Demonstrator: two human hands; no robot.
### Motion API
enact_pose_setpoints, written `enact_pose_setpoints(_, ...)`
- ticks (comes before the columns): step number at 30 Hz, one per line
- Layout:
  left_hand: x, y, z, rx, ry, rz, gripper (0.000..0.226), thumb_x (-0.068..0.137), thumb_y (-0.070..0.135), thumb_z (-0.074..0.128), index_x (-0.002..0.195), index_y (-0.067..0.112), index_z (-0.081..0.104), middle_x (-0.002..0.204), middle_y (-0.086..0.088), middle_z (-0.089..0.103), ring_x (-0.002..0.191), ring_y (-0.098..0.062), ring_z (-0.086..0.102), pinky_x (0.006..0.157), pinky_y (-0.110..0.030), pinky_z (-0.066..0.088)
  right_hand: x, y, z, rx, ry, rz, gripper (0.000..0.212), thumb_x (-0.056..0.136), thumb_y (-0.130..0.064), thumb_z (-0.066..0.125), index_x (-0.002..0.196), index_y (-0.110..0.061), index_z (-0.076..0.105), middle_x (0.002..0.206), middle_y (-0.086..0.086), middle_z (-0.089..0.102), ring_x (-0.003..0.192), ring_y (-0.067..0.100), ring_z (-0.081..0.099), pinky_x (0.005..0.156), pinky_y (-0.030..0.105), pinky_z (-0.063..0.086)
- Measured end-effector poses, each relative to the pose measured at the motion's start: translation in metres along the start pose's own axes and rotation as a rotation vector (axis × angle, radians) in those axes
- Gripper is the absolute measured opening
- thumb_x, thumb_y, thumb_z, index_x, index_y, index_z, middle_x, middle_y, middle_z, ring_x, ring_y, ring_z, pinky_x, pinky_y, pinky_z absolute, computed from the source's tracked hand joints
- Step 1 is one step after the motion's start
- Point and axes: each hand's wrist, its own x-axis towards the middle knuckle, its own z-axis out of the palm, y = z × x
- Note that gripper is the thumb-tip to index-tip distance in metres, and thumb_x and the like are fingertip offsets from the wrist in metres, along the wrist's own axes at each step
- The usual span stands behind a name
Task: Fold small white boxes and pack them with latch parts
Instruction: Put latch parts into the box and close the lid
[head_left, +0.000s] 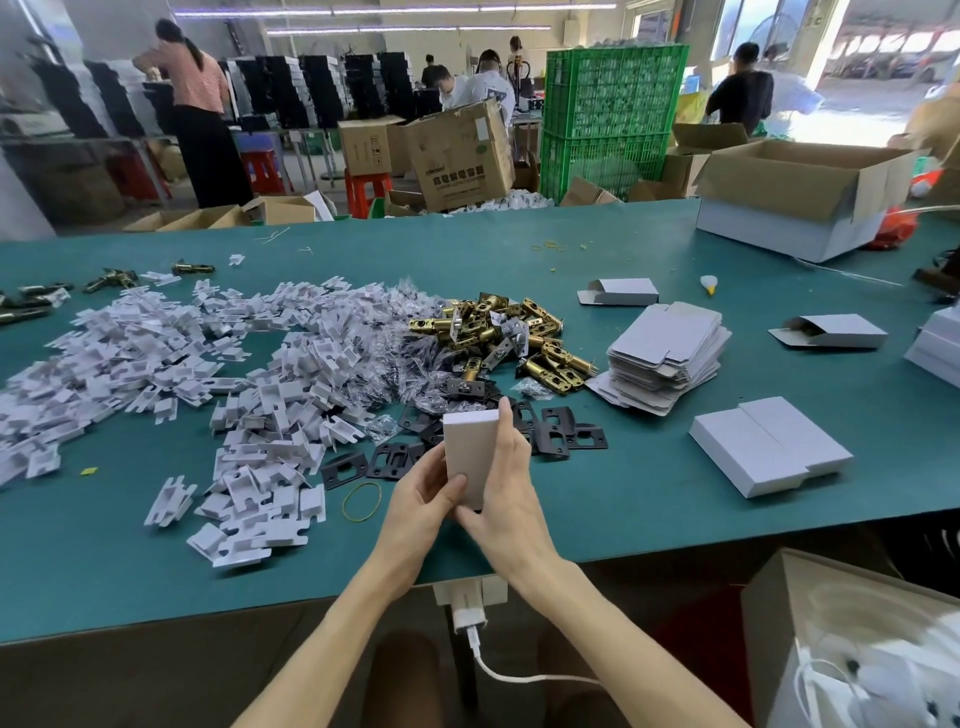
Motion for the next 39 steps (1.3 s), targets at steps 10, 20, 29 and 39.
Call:
enact_pose_setpoints(10, 0.005, -0.002, 0.0, -0.104, 0.053, -0.034, 0.043, 0.105, 0.031, 0.051, 0.145, 0.016, 0.057, 0.139, -0.001, 0.068, 0.131, -0.019, 0.063, 0.107, -0.029, 0.051, 0.011, 0.001, 0.006, -0.062, 0.027, 0.019, 0.123, 0.085, -0.024, 0.075, 0.157, -0.035, -0.024, 0.154, 0.004, 0.018, 0.135, 0.03, 0.036, 0.107, 0.048, 0.046)
enact_pose_setpoints(20, 0.005, -0.007, 0.0, 0.006, 0.066, -0.016, 0.031, 0.11, 0.019, 0.046, 0.135, 0.014, 0.064, 0.124, -0.004, 0.075, 0.123, -0.02, 0.068, 0.11, -0.03, 0.051, -0.007, 0.049, -0.065, -0.235, 0.024, 0.161, 0.107, 0.085, -0.026, 0.072, 0.163, -0.022, -0.001, 0.16, 0.003, 0.015, 0.143, 0.029, 0.032, 0.109, 0.046, 0.045)
enact_pose_setpoints(29, 0.005, -0.004, 0.002, 0.034, 0.043, 0.003, 0.03, 0.111, 0.021, 0.044, 0.13, 0.014, 0.067, 0.118, -0.005, 0.077, 0.117, -0.021, 0.071, 0.105, -0.03, 0.053, 0.003, 0.097, -0.146, -0.398, 0.058, 0.381, 0.087, 0.087, -0.025, 0.072, 0.158, -0.008, 0.024, 0.157, 0.016, 0.031, 0.143, 0.034, 0.031, 0.118, 0.043, 0.03)
enact_pose_setpoints(39, 0.001, -0.001, 0.003, 0.063, 0.038, 0.002, 0.03, 0.111, 0.019, 0.044, 0.128, 0.013, 0.068, 0.117, -0.005, 0.077, 0.116, -0.021, 0.071, 0.105, -0.031, 0.054, 0.027, 0.07, -0.093, -0.148, -0.069, 0.252, 0.065, 0.105, -0.03, 0.055, 0.159, -0.007, 0.027, 0.168, 0.002, 0.021, 0.155, 0.015, 0.017, 0.121, 0.022, 0.01)
